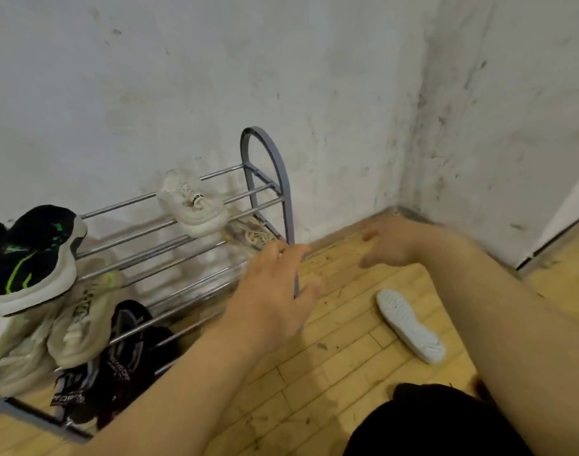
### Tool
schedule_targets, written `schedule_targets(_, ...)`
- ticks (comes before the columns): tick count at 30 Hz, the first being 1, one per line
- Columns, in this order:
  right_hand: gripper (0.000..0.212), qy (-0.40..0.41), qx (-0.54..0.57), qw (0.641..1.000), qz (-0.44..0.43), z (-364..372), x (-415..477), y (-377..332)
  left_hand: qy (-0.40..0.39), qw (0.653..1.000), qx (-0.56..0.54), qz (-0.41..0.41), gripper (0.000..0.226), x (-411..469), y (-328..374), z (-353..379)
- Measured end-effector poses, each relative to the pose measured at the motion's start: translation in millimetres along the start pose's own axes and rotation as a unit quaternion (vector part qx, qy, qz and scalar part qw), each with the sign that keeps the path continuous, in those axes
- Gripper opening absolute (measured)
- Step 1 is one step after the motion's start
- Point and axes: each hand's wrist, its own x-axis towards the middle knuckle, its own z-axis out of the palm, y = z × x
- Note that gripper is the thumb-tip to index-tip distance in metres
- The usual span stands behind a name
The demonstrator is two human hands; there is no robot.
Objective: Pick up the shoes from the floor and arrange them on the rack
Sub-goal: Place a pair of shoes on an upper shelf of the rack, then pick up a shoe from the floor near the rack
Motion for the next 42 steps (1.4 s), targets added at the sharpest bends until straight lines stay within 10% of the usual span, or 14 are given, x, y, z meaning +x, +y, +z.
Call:
schedule_targets(8,0.09,-0.043,0.138,0.979,0.142,133.4,-43.5,171.9,-0.294,0.955,0.005,0.03,0.06,24.7,61.9,93.0)
schedule_targets(18,0.116,-0.144,0.111,0.958,0.224,337.2,-65.9,272.5,-0.453,0.891,0.001,0.009,0.064,42.9,66.1,188.1)
schedule_targets(23,0.082,-0.069,0.04,0.966,0.244,390.7,-74.9,289.3,-0.463,0.883,-0.041,-0.062,0.064,41.1,54.0,201.7)
schedule_targets(29,0.095,-0.079,0.177,0.948,0.252,369.4,-74.7,269.9,-0.44,0.882,-0.103,-0.129,0.059,39.7,43.6,203.8)
schedule_targets(42,0.087,-0.089,0.267,0.956,-0.088,275.0,0.8,58.8,-0.265,0.854,-0.194,-0.404,0.092,-89.8,-85.3,185.7)
